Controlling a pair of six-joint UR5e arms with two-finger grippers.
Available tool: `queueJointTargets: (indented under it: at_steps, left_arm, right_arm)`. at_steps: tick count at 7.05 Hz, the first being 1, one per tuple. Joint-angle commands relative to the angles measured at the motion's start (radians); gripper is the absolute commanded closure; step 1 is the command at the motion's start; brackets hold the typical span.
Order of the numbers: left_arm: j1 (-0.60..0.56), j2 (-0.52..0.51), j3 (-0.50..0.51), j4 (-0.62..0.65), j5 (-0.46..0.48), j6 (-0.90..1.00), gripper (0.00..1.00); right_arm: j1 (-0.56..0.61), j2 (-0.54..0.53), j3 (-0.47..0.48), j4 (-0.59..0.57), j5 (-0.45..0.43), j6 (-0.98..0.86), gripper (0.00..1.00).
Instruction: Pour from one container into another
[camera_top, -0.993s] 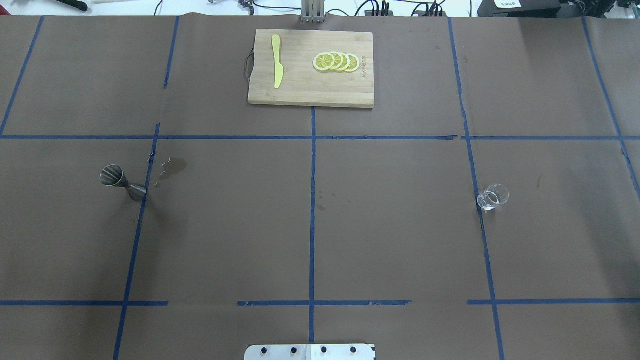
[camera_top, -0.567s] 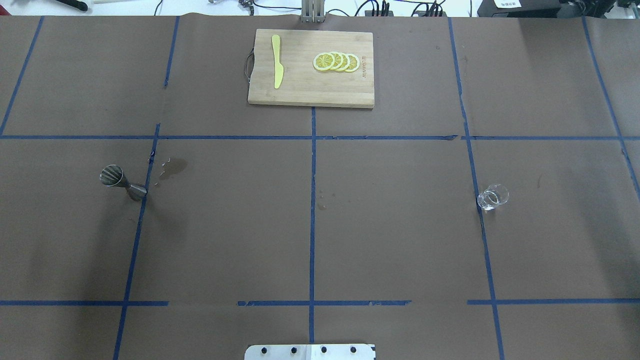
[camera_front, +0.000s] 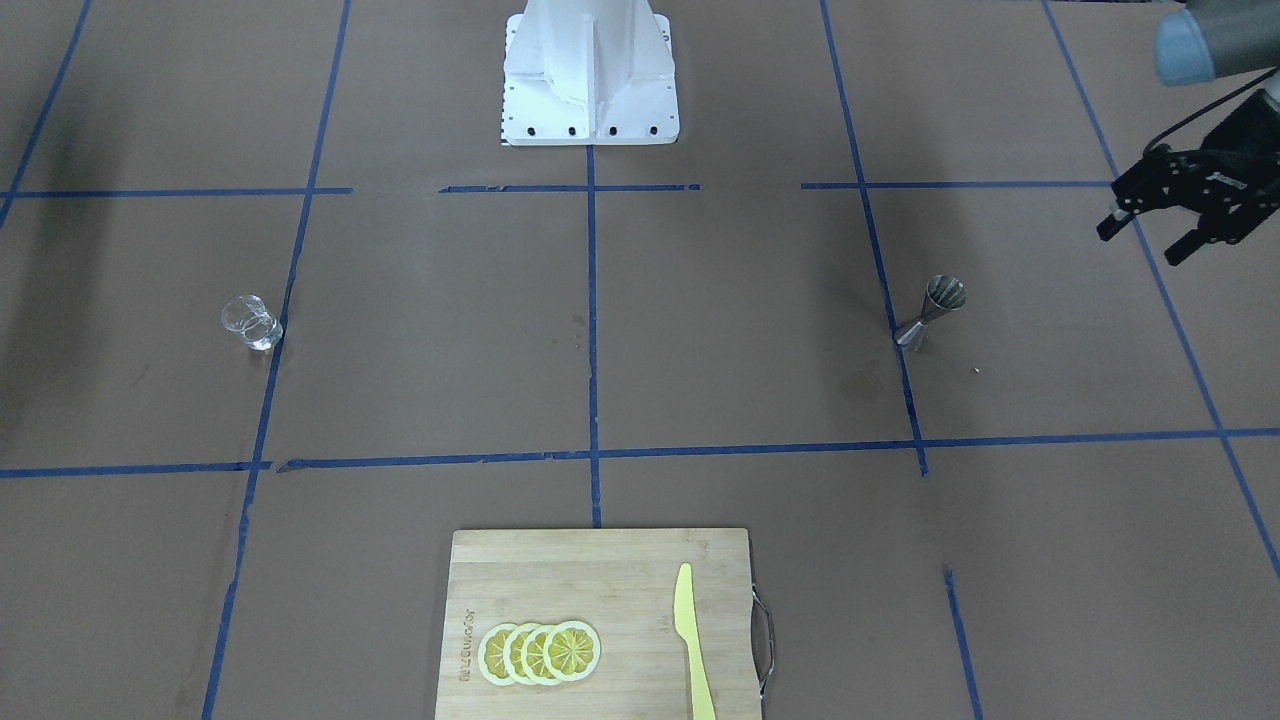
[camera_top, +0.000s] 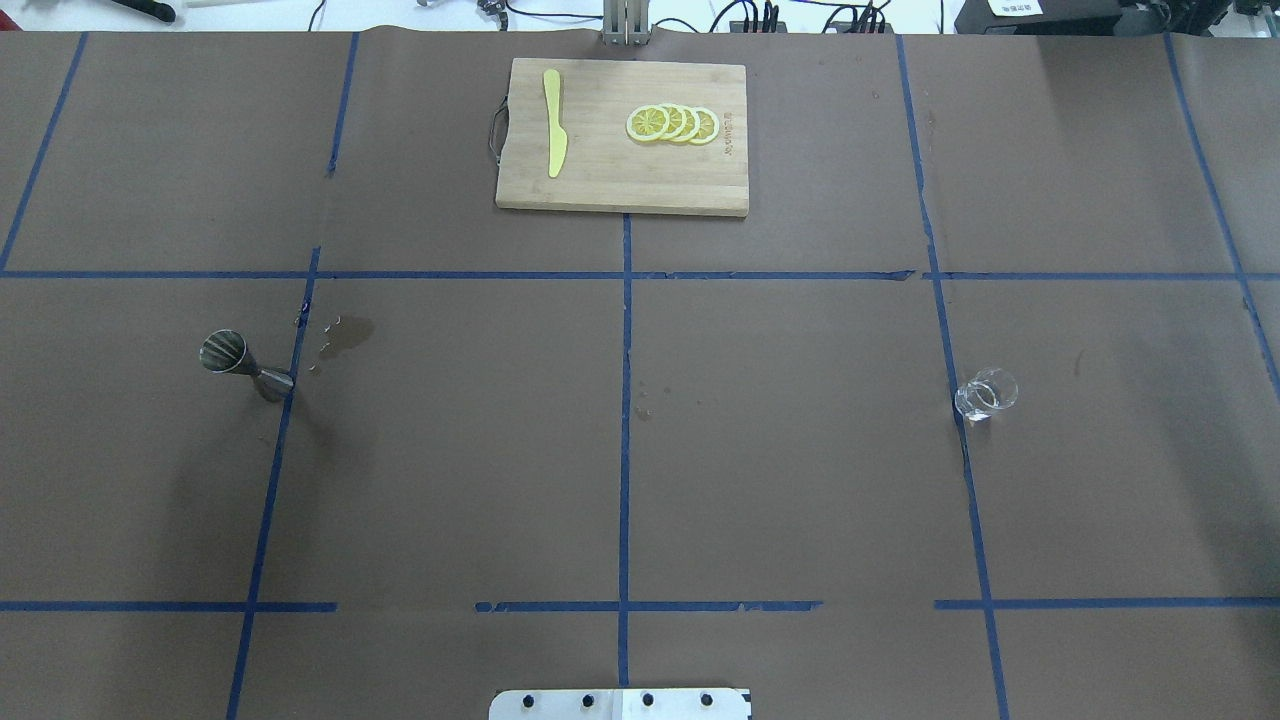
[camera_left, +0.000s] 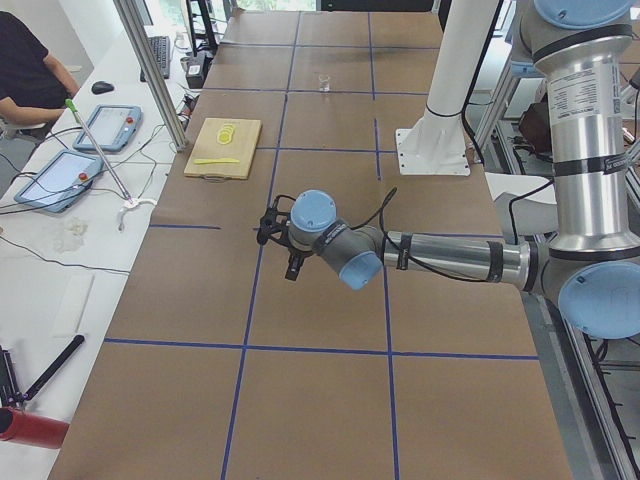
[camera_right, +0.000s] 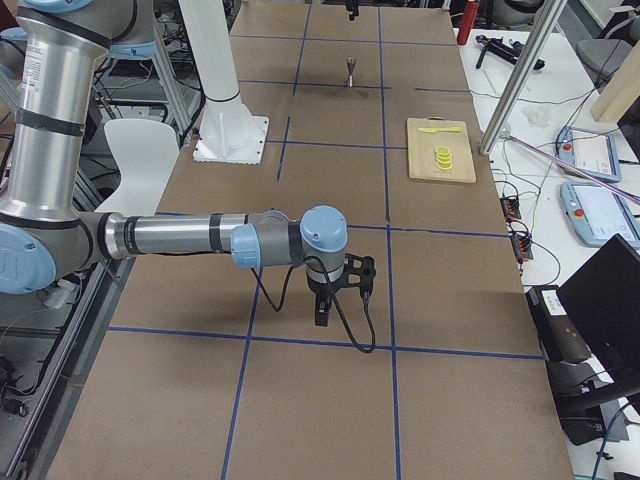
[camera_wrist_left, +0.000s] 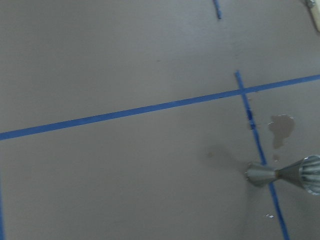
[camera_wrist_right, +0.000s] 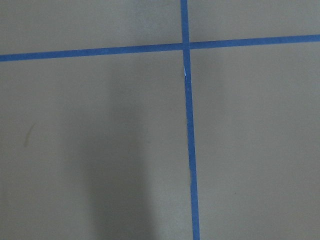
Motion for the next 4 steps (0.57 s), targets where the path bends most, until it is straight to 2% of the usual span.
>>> queueJointTargets:
  at_steps: [1, 2, 3, 4]
  left_arm:
    - [0.173, 0.048, -0.166, -0.036, 0.273, -0.247, 0.00]
    - [0.271, 0.076, -0.183, -0.148, 0.429, -0.337, 0.03]
    - [0.383, 0.125, -0.183, -0.239, 0.606, -0.375, 0.02]
    - [0.488, 0.133, -0.188, -0.249, 0.819, -0.414, 0.00]
  right_arm:
    - [-0.020, -0.005, -0.003, 0.030, 0.026, -0.001, 0.00]
    - [-0.026, -0.005, -0.001, 0.048, 0.034, -0.002, 0.00]
    - [-0.028, -0.005, -0.004, 0.076, 0.033, -0.002, 0.00]
    - [-0.028, -0.005, -0.004, 0.105, 0.034, 0.002, 0.00]
